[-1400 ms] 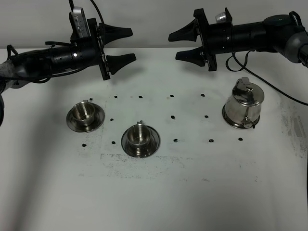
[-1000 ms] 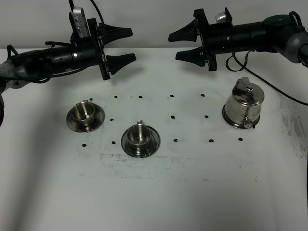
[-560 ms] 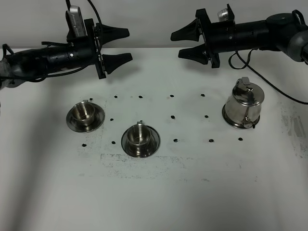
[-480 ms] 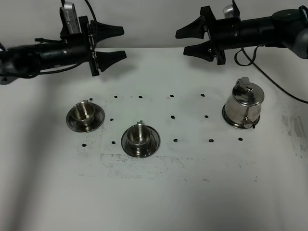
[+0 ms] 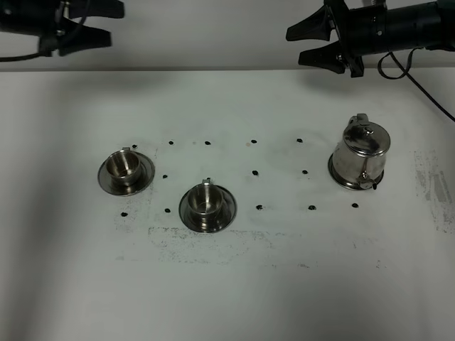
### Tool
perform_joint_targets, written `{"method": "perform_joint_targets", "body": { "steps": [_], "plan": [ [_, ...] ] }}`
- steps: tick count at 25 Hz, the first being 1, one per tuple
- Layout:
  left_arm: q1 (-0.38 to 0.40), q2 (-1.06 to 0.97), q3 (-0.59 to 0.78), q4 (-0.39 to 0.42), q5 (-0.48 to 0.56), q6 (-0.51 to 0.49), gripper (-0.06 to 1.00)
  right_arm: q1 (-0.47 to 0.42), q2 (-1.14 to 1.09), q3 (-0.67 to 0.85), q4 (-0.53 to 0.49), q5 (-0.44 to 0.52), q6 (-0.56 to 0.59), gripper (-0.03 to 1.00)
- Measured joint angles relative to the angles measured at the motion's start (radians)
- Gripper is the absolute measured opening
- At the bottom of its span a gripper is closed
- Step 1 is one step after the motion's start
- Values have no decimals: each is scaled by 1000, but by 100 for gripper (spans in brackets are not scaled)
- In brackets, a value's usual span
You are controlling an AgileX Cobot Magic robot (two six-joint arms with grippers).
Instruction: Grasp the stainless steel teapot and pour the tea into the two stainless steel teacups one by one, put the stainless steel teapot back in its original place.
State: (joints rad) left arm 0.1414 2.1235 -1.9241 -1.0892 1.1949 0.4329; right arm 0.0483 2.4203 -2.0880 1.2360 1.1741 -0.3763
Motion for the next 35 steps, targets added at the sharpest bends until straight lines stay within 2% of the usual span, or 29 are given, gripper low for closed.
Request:
{"method": "perform_joint_targets", "body": {
  "steps": [4, 6, 9, 13, 15, 17, 20, 22, 27, 35],
  "plan": [
    [16, -212, 12, 334, 2, -54, 61, 0, 0, -1, 0, 7, -15, 53],
    [16, -318, 43, 454, 1, -71, 61, 0, 0, -8, 0, 7, -18, 53],
    [16, -490, 147, 575, 1, -79, 61, 0, 0, -41, 0, 9, -18, 53],
    [16, -712, 337, 677, 1, -82, 61, 0, 0, -108, 0, 22, -5, 53],
    [16, -829, 461, 720, 1, -75, 61, 0, 0, -143, 0, 31, 9, 53],
    [16, -948, 582, 758, -42, -62, 61, 0, 0, -178, 0, 34, 21, 53],
    [16, -1136, 762, 770, -153, -62, 61, 0, 0, -200, 1, 35, 30, 53],
    [16, -1241, 858, 768, -189, -62, 61, 0, 0, -201, -2, 35, 33, 53],
    [16, -1485, 1068, 793, -215, -64, 61, 0, 0, -201, -39, 37, 35, 53],
    [1, -1733, 1289, 818, -209, -65, 61, 0, 0, -201, -52, 38, 36, 53]
  ]
}}
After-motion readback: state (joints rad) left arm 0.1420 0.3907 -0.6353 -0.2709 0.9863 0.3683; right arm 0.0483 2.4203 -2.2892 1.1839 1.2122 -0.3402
